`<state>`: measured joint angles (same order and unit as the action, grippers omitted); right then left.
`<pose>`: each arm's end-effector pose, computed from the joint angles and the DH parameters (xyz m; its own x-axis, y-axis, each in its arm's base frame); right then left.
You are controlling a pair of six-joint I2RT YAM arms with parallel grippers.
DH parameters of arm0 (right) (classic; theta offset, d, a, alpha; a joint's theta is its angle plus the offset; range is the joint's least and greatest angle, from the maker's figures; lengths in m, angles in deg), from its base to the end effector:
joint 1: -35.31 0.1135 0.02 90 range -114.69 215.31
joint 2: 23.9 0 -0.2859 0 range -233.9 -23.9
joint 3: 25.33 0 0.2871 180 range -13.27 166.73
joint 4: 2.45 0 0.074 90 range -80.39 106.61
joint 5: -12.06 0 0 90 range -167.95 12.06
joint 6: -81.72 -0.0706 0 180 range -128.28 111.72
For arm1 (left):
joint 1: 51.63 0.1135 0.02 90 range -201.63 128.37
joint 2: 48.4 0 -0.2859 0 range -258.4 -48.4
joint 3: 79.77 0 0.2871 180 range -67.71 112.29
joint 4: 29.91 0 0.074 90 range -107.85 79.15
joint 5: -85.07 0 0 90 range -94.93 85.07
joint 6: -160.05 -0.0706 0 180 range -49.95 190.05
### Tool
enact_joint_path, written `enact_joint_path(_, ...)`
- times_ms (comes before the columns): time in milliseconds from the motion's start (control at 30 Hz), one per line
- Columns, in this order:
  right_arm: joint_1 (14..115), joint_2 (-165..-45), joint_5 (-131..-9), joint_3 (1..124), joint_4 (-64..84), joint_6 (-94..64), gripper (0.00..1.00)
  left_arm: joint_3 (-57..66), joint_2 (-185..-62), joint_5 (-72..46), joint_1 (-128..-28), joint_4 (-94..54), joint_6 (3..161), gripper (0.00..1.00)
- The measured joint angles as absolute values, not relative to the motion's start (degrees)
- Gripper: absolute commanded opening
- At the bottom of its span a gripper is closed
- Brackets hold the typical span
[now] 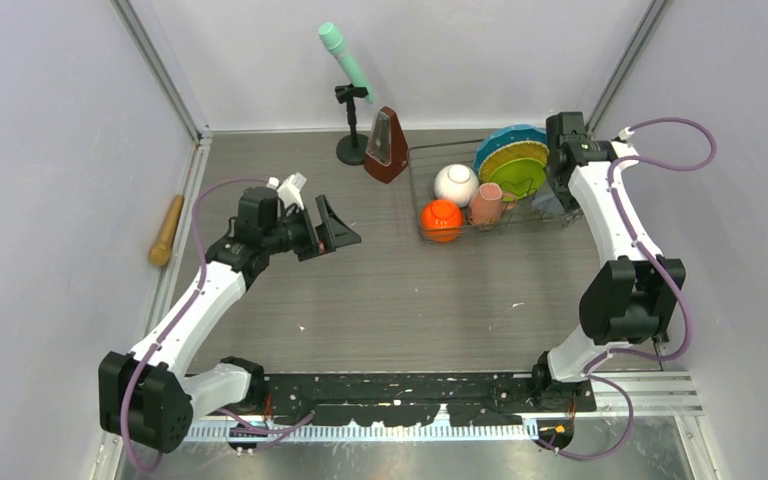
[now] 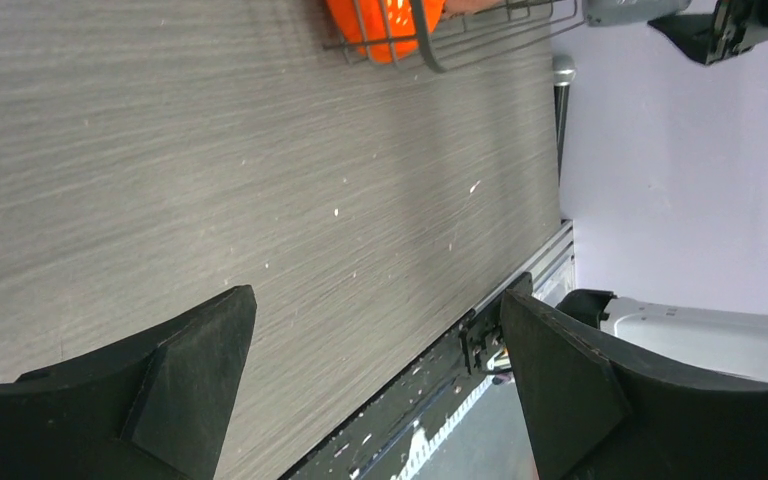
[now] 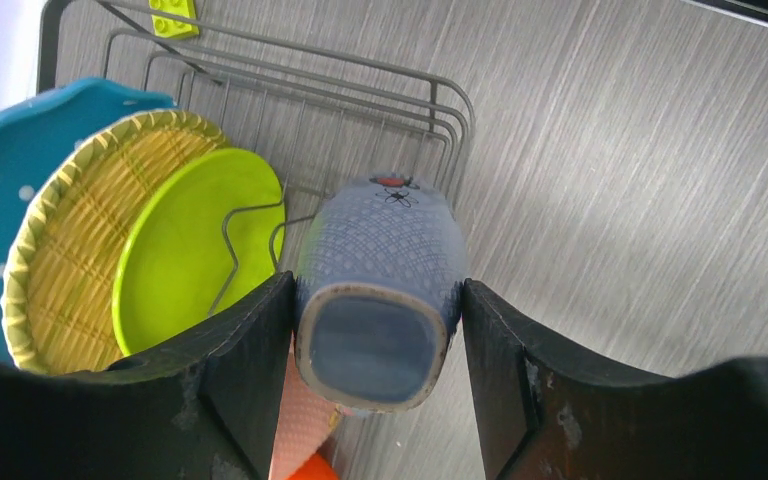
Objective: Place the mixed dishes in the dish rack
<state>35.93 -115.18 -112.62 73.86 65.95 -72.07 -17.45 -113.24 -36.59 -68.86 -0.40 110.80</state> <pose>0.3762 -0.0361 0.3239 -0.1409 0.7363 -0.6618 0.9006 0.3730 0.2232 0.2746 -0.1239 0.2885 -0.8258 -0.3256 -0.4605 0.1823 0.6186 -0.7643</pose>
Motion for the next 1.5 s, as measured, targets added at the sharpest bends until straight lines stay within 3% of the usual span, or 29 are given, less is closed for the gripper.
enact_joint_path(433, 33.99, -127.29, -114.94, 79.11, 62.61, -72.23, 0.00, -22.26, -110.66, -35.83, -68.86, -0.38, 112.04, 0.96)
enact_joint_path(833, 32.30, -131.01, -114.39, 77.25, 60.03, -72.33, 0.01, -22.54, -110.62, -35.78, -68.86, -0.31, 112.07, 0.98)
enact_joint_path(900, 32.17, -131.99, -113.39, 76.22, 58.78, -72.38, 0.11, -22.54, -110.62, -35.74, -68.86, -0.31, 112.04, 0.98)
enact_joint_path(933, 32.17, -132.25, -113.01, 75.89, 58.02, -72.47, 0.37, -22.54, -110.62, -35.74, -68.86, -0.31, 112.04, 0.98)
enact_joint_path(967, 32.17, -132.36, -112.60, 75.70, 57.34, -72.49, 0.52, -22.54, -110.62, -35.72, -68.86, -0.31, 112.04, 0.99)
enact_joint_path(1000, 32.08, -132.51, -112.05, 75.39, 56.77, -72.49, 0.76, -22.54, -110.64, -35.72, -68.86, -0.31, 112.04, 0.99)
enact_joint_path(1067, 32.00, -132.51, -111.77, 75.15, 55.98, -72.44, 0.94, -22.54, -110.64, -35.76, -68.86, -0.31, 112.07, 0.99)
enact_joint_path(1133, 31.91, -132.47, -111.11, 75.22, 53.80, -72.77, 0.99, -22.54, -110.64, -35.78, -68.86, -0.29, 112.04, 1.00)
enact_joint_path(1500, 31.80, -129.28, -110.87, 76.33, 57.29, -70.91, 1.00, -22.37, -110.55, -34.39, -68.88, 1.77, 110.51, 1.00)
